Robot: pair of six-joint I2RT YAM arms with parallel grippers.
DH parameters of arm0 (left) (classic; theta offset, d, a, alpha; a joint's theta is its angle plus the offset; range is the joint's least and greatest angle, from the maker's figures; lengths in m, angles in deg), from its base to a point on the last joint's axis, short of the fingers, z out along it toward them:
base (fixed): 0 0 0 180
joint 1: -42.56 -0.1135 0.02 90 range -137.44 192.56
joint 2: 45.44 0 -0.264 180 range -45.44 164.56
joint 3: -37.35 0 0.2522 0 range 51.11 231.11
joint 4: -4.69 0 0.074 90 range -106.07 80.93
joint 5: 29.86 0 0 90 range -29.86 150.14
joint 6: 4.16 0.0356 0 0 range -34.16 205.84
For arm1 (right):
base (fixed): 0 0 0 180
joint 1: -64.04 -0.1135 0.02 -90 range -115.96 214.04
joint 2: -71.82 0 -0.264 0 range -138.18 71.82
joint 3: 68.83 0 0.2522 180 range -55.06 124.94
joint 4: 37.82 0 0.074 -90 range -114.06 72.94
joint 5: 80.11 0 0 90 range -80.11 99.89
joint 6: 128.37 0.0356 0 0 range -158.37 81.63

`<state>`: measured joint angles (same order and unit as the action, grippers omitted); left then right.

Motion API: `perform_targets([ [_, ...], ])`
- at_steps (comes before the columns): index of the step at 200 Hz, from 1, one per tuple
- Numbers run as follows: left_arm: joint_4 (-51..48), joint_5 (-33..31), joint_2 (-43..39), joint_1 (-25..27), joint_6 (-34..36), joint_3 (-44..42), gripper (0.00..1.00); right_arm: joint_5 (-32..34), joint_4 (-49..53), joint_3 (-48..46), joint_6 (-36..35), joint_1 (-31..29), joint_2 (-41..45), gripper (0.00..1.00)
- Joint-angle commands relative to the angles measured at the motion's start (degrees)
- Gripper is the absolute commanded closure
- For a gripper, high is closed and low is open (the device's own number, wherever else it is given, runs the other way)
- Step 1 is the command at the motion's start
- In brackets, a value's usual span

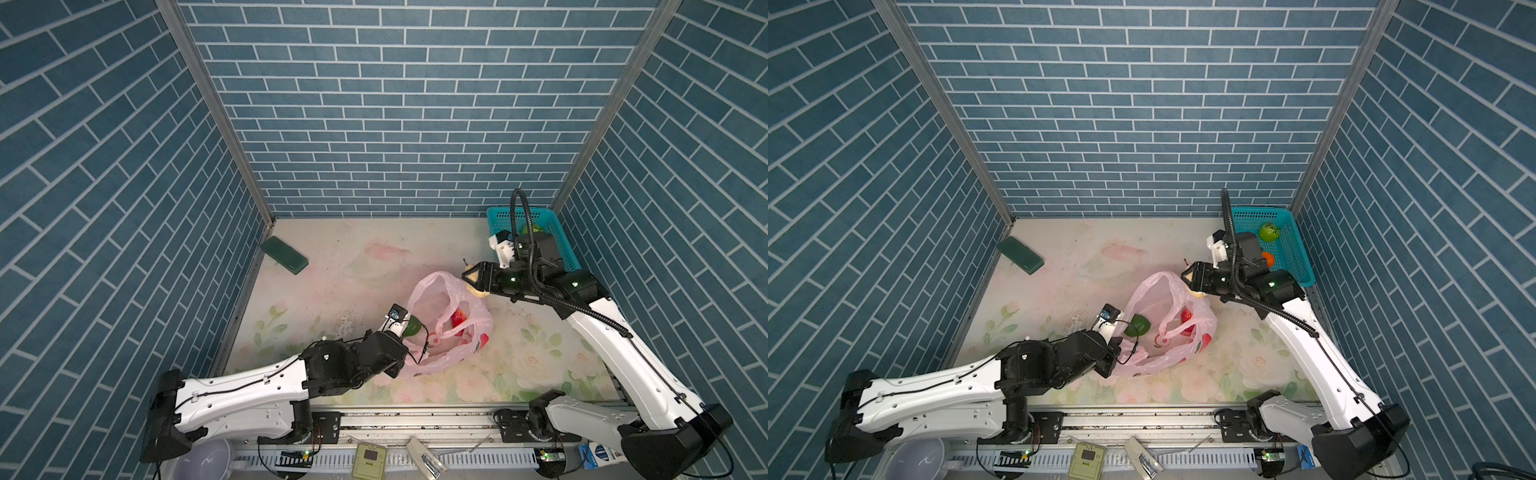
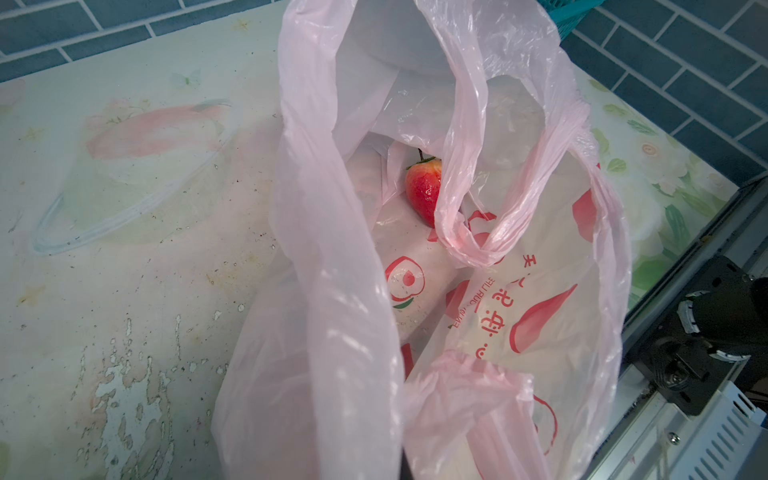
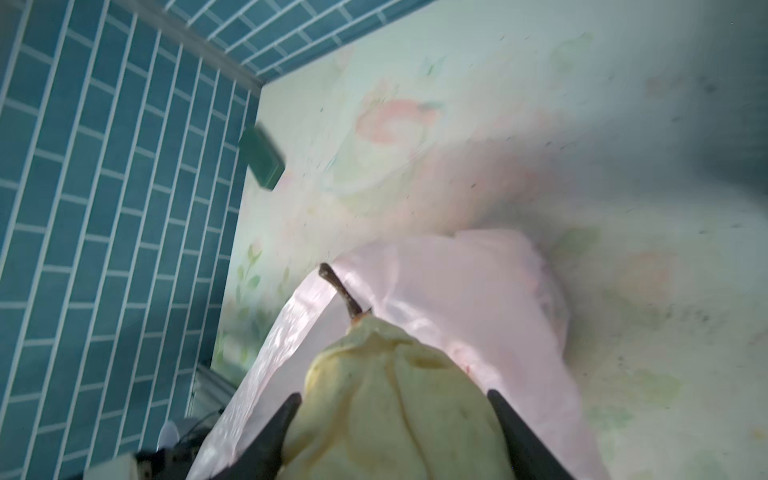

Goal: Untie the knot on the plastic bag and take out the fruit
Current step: 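Lift the pale pear out and carry it over the teal basket, then open the right gripper to drop the pear into the basket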

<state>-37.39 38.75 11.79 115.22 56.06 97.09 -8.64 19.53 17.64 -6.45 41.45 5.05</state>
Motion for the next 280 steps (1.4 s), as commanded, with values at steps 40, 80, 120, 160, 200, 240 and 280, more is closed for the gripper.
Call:
perform_targets([
  [40,2.69,0.14,1.41,-0.33,1.48,0.69,1.00,3.86,-8.10,3.67,-7.88,17.50,-11.13,0.52],
  [80,4.18,0.88,2.82,-0.28,1.57,1.05,1.00,5.26,-15.33,9.08,-9.27,24.65,-23.38,0.52],
  [120,4.75,0.65,3.23,-0.41,1.39,1.18,1.00,7.63,-15.56,19.74,-10.99,28.73,-37.19,0.51],
  [160,4.15,0.69,3.98,-0.68,1.93,2.19,1.00,9.18,-13.93,30.08,-11.90,31.06,-48.65,0.46],
  [200,4.05,0.95,4.72,-0.90,1.87,2.80,1.00,10.98,-10.95,37.95,-13.09,31.29,-56.10,0.24],
  [240,3.45,0.73,4.32,-1.03,1.91,2.89,1.00,11.84,-10.12,40.05,-13.20,31.29,-57.11,0.11],
  [280,2.74,0.64,3.60,-1.00,1.94,2.72,1.00,11.08,-9.77,37.87,-13.51,30.98,-54.13,0.10],
])
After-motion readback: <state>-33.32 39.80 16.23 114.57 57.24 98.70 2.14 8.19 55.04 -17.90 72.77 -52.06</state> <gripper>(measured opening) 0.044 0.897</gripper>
